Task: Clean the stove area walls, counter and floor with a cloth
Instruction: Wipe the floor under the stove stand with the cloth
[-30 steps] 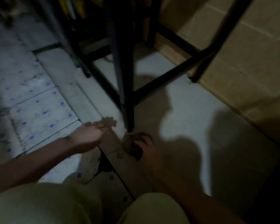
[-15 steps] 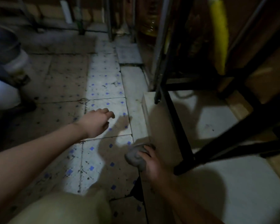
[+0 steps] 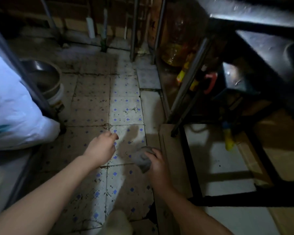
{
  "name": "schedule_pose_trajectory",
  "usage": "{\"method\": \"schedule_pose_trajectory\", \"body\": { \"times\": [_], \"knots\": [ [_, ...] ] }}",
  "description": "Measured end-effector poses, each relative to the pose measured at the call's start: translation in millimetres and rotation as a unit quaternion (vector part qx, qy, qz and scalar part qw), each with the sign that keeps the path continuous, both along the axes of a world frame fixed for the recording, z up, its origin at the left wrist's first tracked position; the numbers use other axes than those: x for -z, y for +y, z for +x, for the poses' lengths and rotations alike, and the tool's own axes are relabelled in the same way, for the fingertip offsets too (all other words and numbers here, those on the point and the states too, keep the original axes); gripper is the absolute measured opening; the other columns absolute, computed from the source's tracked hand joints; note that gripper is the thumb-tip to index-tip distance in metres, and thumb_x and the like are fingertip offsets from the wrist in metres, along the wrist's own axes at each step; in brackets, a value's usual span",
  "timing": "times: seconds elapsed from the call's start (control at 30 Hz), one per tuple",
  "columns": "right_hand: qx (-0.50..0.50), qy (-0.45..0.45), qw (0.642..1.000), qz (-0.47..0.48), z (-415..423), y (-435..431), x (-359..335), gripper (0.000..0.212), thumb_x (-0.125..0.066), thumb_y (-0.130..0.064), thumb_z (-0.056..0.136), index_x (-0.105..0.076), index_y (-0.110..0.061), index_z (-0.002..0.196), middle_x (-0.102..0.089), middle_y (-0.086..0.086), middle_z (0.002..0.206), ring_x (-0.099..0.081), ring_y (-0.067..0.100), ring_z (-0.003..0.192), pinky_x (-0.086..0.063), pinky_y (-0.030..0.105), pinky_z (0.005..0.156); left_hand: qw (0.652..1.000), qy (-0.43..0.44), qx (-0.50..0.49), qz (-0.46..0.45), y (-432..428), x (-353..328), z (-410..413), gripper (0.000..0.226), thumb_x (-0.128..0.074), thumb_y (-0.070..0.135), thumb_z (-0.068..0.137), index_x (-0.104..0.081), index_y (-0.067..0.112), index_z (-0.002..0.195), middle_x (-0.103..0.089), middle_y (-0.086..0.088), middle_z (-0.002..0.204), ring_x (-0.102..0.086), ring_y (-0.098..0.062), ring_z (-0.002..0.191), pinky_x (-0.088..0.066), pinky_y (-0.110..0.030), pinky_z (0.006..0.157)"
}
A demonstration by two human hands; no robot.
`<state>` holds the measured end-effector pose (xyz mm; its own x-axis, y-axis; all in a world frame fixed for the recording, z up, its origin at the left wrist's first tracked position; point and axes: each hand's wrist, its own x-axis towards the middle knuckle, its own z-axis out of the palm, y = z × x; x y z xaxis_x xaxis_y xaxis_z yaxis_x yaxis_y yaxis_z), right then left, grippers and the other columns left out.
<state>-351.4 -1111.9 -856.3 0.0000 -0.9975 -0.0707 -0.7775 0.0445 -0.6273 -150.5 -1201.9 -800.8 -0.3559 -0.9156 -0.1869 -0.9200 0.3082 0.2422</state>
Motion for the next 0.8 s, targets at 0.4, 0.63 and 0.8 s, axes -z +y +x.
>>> {"method": "schedule_pose_trajectory", "body": {
  "times": [0.4,0.63,0.8],
  "knots": [
    [0.043,0.051,0.997,0.035,26,-1,-230,0.057,-0.056,0.006,0.082,-0.051,-0.018,0.133,-0.037,0.002,0.145,-0.038,0.024,0.131,-0.041,0.038,0.104,1.000,-0.018,-0.001,-0.016,-9,-209,35,0.034,-0.042,0.018,0.093,-0.046,0.017,0.127,-0.050,-0.004,0.124,-0.048,-0.024,0.114,-0.040,-0.038,0.093],
    [0.027,0.074,0.996,0.029,13,31,-336,0.058,-0.056,0.006,0.082,-0.048,-0.017,0.136,-0.035,0.006,0.148,-0.033,0.025,0.136,-0.040,0.039,0.107,0.999,-0.017,0.031,-0.007,10,-299,17,0.036,-0.041,0.017,0.093,-0.045,0.017,0.128,-0.050,-0.006,0.125,-0.048,-0.025,0.114,-0.040,-0.038,0.092],
    [0.071,0.082,0.994,0.035,-8,63,-390,0.053,-0.052,0.004,0.088,-0.047,-0.017,0.137,-0.034,0.005,0.149,-0.031,0.023,0.138,-0.035,0.035,0.111,0.999,0.023,0.028,0.027,38,-335,-14,0.032,-0.040,0.018,0.094,-0.047,0.019,0.126,-0.052,-0.002,0.124,-0.049,-0.022,0.114,-0.040,-0.036,0.093]
  ]
}}
